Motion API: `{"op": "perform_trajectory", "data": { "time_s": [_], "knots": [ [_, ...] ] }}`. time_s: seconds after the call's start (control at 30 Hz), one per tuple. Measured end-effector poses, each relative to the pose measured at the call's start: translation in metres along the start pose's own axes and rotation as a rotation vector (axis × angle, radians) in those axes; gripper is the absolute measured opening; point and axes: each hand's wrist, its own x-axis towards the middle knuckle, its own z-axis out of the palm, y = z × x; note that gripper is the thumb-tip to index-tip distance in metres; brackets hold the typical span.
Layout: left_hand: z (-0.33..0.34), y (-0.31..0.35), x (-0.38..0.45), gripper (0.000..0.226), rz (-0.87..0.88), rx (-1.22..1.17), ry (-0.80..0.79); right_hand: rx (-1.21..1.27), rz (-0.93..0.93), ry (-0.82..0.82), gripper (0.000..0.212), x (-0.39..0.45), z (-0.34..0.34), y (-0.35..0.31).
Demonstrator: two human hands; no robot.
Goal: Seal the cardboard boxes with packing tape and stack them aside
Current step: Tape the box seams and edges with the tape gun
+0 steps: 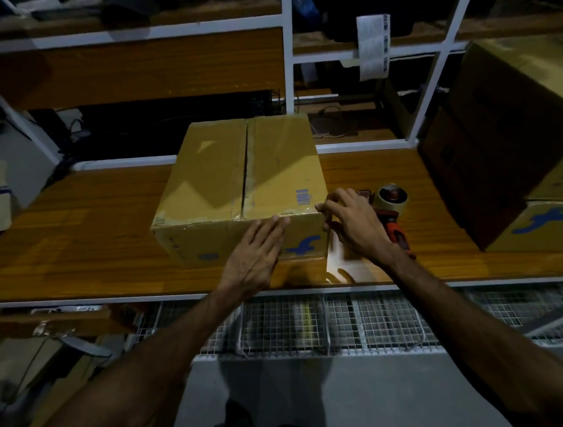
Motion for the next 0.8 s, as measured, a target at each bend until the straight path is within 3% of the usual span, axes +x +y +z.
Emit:
{"op": "perform_trajectory", "data": {
  "time_s": [0.1,0.17,0.23,0.33,0.43,0.5,0.63,0.73,0.8],
  "knots": [
    [0.010,-0.008,-0.003,0.070,0.318,0.037,-0.256,-0.097,0.053,0.006,0.060,-0.002,0.002,-0.013],
    [0.006,-0.004,-0.005,0.078,0.324,-0.085,-0.350,-0.162,0.079,0.013,0.076,-0.008,0.005,-0.023],
    [-0.004,-0.003,-0.012,0.077,0.288,-0.262,-0.240,-0.185,0.112,0.044,0.081,-0.014,0.009,-0.035],
    [-0.020,-0.021,-0.033,0.054,0.282,-0.380,0.124,-0.158,0.136,0.118,0.077,-0.014,0.017,-0.061],
    [-0.029,-0.072,-0.066,0.043,0.081,-0.424,0.430,-0.071,0.106,0.174,0.067,0.002,0.023,-0.101],
    [-0.032,-0.117,-0.094,0.038,-0.100,-0.412,0.539,-0.015,0.070,0.178,0.058,0.020,0.027,-0.128],
    [-0.022,-0.198,-0.143,0.057,-0.353,-0.424,0.513,0.091,0.032,0.155,0.045,0.060,0.034,-0.170],
    [-0.009,-0.223,-0.152,0.074,-0.337,-0.524,0.410,0.099,0.007,0.099,0.039,0.089,0.039,-0.194],
    [-0.004,-0.226,-0.149,0.069,-0.294,-0.601,0.377,0.103,0.006,0.045,0.034,0.107,0.043,-0.205]
  ]
}}
